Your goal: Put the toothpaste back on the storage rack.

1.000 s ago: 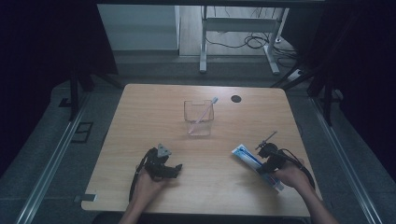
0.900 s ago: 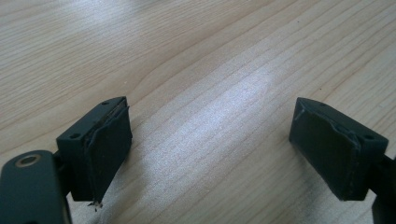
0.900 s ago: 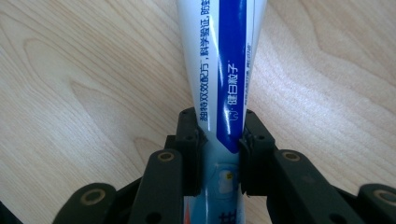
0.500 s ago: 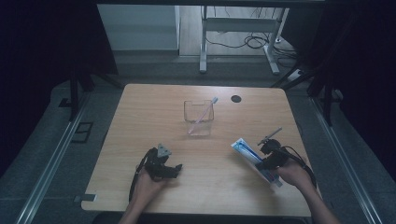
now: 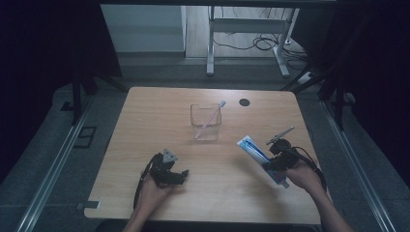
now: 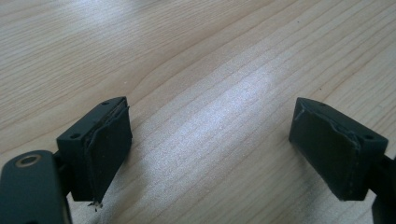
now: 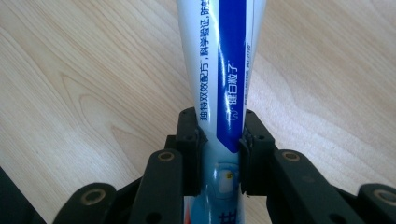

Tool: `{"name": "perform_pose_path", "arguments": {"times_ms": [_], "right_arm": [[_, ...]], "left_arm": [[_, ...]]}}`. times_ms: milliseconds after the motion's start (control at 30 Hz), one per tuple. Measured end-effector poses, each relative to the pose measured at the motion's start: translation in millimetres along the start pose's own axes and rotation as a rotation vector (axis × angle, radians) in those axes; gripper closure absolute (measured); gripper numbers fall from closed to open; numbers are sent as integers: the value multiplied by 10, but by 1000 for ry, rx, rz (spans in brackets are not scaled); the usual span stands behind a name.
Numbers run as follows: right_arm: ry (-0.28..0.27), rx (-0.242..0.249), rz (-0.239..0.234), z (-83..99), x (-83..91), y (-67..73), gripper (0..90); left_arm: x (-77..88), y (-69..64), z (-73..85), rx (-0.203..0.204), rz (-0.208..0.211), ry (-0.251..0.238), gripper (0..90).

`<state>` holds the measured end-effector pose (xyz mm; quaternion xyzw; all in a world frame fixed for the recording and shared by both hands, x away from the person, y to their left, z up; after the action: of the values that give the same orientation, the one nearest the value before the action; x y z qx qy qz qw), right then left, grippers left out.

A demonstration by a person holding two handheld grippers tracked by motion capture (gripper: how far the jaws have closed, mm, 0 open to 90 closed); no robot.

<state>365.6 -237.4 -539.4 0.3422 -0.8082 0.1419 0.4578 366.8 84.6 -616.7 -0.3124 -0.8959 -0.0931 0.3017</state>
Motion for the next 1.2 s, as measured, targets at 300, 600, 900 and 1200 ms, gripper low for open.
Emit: {"name": "perform_pose_path", "arguments": {"times_ms": [300, 600, 900, 1200], "right_arm": [[-48, -7, -3, -182, 52, 22, 724], [-100, -4, -9, -384, 89, 53, 724], [-151, 3, -9, -569, 120, 54, 724], [-190, 9, -9, -731, 87, 51, 724]], "left_arm": [[0, 1, 0, -2, 0, 0, 132], [-2, 0, -2, 1, -1, -3, 131], [-2, 0, -2, 1, -1, -2, 131], [-2, 0, -2, 1, -1, -2, 131]]}}
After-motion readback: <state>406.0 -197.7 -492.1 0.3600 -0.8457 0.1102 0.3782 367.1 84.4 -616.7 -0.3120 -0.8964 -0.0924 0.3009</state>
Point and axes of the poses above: each handheld gripper's, and its own axes: x roughly backward along the jaws, z roughly out of its underside, y roughly to its left, the point moved 10 cm from there along -x, roughly forward along the jaws, and after that the axes turned 10 degrees about -y, right-handed, at the moved point
